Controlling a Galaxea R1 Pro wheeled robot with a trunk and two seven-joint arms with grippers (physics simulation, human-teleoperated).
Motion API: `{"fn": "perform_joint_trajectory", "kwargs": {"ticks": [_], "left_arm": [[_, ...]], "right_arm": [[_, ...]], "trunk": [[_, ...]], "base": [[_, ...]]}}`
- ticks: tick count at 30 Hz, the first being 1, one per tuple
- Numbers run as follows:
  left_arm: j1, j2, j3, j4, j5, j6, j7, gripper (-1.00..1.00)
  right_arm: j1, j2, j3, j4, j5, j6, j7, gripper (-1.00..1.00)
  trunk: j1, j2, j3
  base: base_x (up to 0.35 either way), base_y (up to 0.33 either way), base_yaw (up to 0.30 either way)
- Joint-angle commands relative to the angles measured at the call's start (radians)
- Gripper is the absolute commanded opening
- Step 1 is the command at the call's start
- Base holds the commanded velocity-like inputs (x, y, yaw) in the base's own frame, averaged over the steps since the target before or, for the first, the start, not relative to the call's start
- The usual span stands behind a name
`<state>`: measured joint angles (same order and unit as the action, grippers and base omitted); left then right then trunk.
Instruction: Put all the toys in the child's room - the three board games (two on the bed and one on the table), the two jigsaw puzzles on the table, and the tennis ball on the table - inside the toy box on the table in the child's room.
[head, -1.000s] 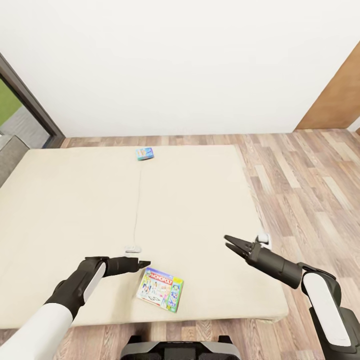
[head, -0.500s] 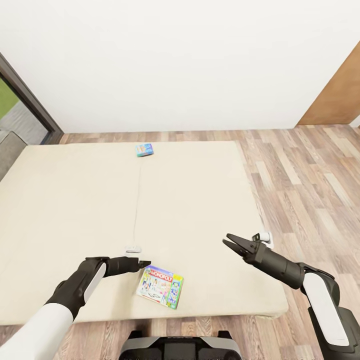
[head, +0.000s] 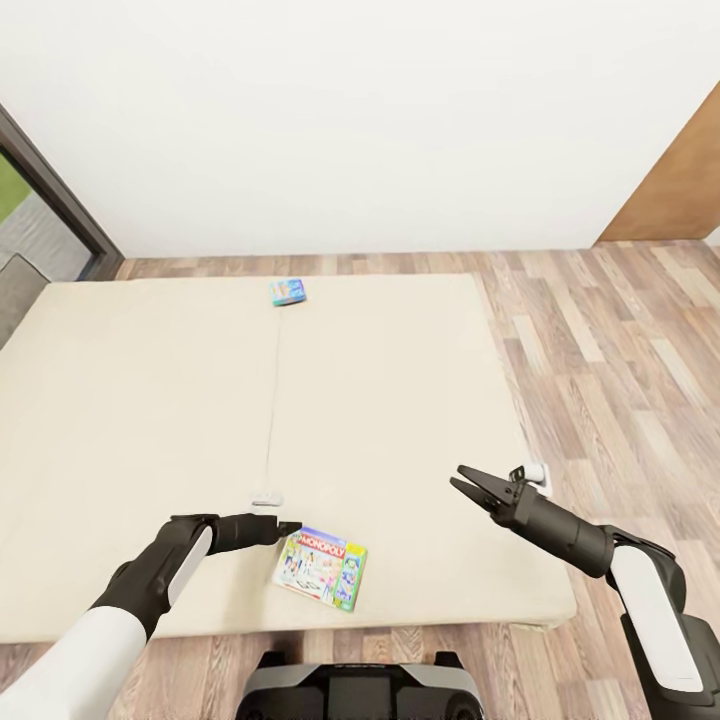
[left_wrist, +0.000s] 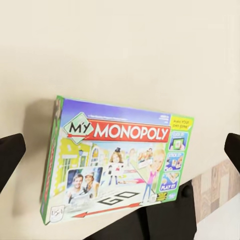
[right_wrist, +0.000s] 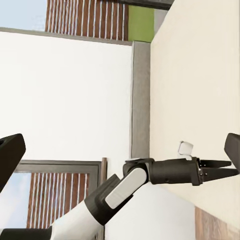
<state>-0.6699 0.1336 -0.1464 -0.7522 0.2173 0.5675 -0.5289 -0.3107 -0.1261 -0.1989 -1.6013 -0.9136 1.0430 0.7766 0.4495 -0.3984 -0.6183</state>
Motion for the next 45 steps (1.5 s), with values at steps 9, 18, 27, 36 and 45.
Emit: {"fn": "perform_joint_trajectory", "kwargs": {"ticks": [9, 18, 27, 36, 45], "left_arm": [[0.000, 0.000, -0.001, -0.001, 0.010, 0.008, 0.003, 1.00], [0.000, 0.000, -0.001, -0.001, 0.010, 0.007, 0.002, 1.00], [0.000, 0.000, -0.001, -0.001, 0.010, 0.005, 0.001, 1.00], [0.000, 0.000, -0.001, -0.001, 0.010, 0.005, 0.001, 1.00], [0.000, 0.000, -0.001, -0.001, 0.011, 0.005, 0.001, 1.00]], "right_arm": [[-0.001, -0.004, -0.004, 0.000, 0.004, 0.004, 0.006, 1.00], [-0.001, -0.005, -0.004, 0.000, 0.004, 0.004, 0.005, 1.00], [0.000, -0.006, -0.012, 0.000, 0.004, 0.004, 0.006, 1.00], [0.000, -0.005, -0.015, 0.000, 0.004, 0.004, 0.005, 1.00], [0.000, -0.004, -0.016, 0.000, 0.004, 0.004, 0.004, 1.00]], "trunk": [[0.000, -0.002, -0.016], [0.000, -0.002, -0.031], [0.000, -0.002, -0.046], [0.000, -0.002, -0.060], [0.000, -0.002, -0.075]], "base": [[0.000, 0.000, 0.000], [0.000, 0.000, 0.000], [0.000, 0.000, 0.000], [0.000, 0.000, 0.000], [0.000, 0.000, 0.000]]}}
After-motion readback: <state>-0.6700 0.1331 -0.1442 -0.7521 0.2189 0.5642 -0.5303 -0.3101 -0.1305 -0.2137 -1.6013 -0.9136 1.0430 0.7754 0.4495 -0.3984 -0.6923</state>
